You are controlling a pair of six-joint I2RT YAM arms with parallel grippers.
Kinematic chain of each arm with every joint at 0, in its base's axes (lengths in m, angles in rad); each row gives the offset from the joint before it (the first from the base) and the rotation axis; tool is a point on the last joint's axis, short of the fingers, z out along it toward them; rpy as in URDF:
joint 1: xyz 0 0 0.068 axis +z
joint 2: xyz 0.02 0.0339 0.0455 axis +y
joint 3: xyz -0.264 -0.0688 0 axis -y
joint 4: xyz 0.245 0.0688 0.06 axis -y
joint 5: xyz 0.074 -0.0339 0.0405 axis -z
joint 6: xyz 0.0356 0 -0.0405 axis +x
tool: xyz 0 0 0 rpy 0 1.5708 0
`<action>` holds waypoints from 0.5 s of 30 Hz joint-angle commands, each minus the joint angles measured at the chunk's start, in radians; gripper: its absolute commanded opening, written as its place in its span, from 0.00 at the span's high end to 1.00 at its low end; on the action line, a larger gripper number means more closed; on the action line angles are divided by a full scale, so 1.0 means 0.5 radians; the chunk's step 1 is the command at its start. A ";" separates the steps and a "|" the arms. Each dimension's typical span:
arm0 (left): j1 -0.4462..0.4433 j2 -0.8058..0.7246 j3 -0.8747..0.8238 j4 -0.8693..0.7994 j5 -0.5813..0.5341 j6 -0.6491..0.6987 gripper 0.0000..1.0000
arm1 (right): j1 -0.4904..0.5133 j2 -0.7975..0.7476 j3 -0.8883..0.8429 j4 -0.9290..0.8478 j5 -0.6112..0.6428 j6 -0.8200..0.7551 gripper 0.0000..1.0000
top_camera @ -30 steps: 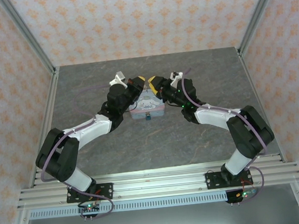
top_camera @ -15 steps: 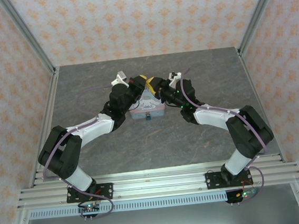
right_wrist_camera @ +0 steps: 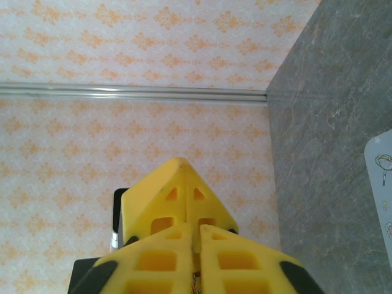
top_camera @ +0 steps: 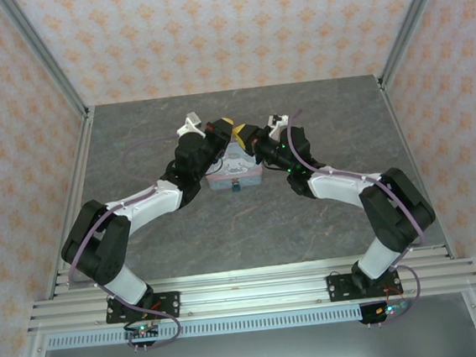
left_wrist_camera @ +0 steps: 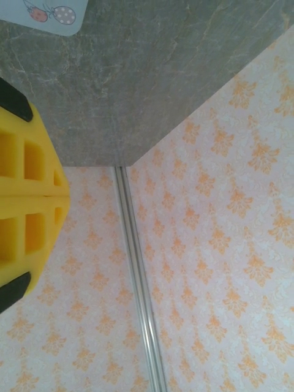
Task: Unlock the padlock with the key
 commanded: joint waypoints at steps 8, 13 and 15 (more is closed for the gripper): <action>-0.034 -0.006 0.049 0.013 -0.036 0.001 1.00 | 0.002 0.014 0.019 0.070 -0.012 -0.007 1.00; -0.004 -0.084 0.043 -0.170 -0.011 0.070 0.70 | -0.036 -0.029 -0.047 0.024 -0.023 -0.043 1.00; 0.027 -0.134 0.026 -0.241 0.011 0.094 0.58 | -0.058 -0.056 -0.085 -0.010 -0.034 -0.066 1.00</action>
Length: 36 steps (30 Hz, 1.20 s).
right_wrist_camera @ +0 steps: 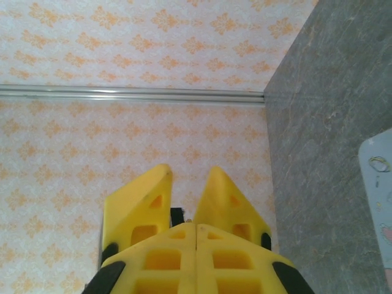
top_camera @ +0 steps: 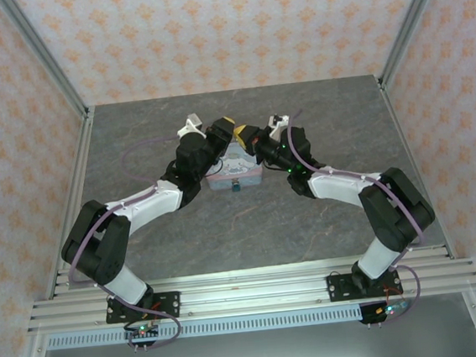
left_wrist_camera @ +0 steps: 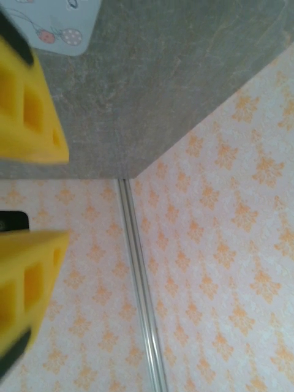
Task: Unlock the padlock with the key
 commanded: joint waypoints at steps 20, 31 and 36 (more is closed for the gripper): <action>0.281 0.019 0.446 -1.074 1.147 0.503 0.43 | -0.109 -0.271 -0.035 -0.674 -0.391 -0.819 1.00; 0.253 0.079 0.383 -1.059 1.202 0.508 0.58 | -0.111 -0.231 0.006 -0.698 -0.369 -0.816 1.00; 0.227 0.095 0.367 -1.001 1.197 0.473 0.64 | -0.110 -0.221 0.016 -0.701 -0.356 -0.807 1.00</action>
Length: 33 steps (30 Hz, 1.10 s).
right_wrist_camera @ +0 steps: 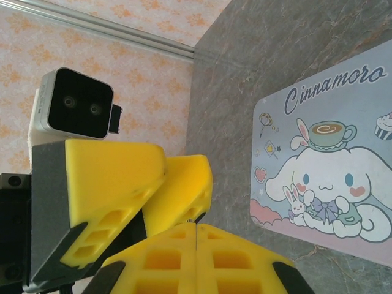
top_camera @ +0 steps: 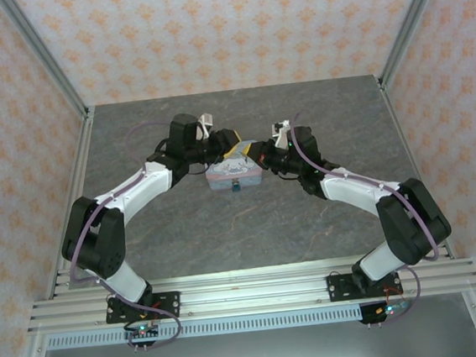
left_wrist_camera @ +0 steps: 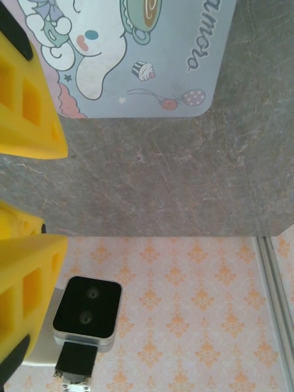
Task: Unlock the padlock with the key
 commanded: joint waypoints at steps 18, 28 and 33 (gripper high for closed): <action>-0.040 0.021 -0.092 0.152 -0.020 -0.044 0.80 | -0.009 0.033 0.065 0.040 0.013 0.007 1.00; -0.038 0.017 -0.094 0.170 -0.044 -0.053 1.00 | -0.016 0.002 0.024 0.040 0.039 0.022 0.96; -0.039 -0.013 -0.101 0.160 -0.085 -0.035 1.00 | -0.069 -0.077 -0.044 0.059 0.082 0.063 0.55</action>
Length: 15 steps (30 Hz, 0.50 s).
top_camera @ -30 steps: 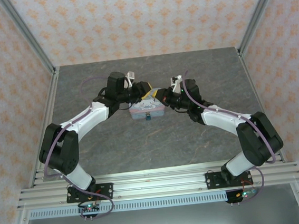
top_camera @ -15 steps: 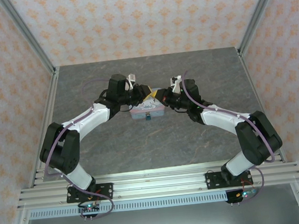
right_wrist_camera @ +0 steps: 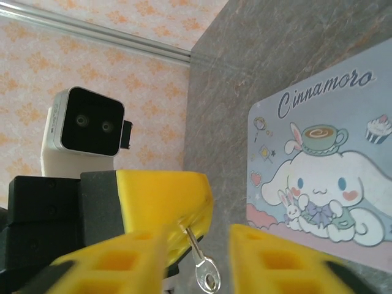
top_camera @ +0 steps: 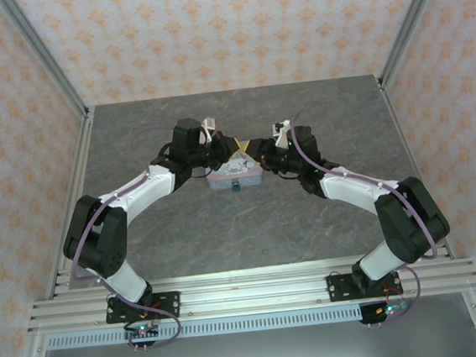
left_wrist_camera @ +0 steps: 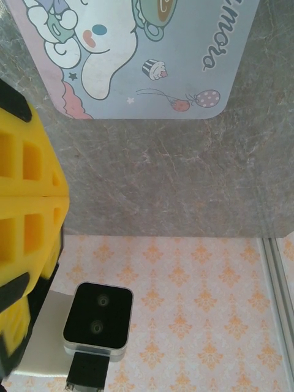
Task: Unlock the padlock with the key
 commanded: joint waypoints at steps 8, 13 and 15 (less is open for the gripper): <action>-0.010 -0.113 -0.043 0.119 -0.154 0.037 1.00 | -0.143 -0.135 -0.077 0.124 0.054 0.109 0.48; -0.009 -0.163 -0.102 0.273 -0.237 -0.018 1.00 | -0.142 -0.049 -0.032 0.278 0.012 0.222 0.48; -0.010 -0.173 -0.126 0.332 -0.278 -0.045 1.00 | -0.142 -0.007 -0.021 0.362 0.005 0.281 0.48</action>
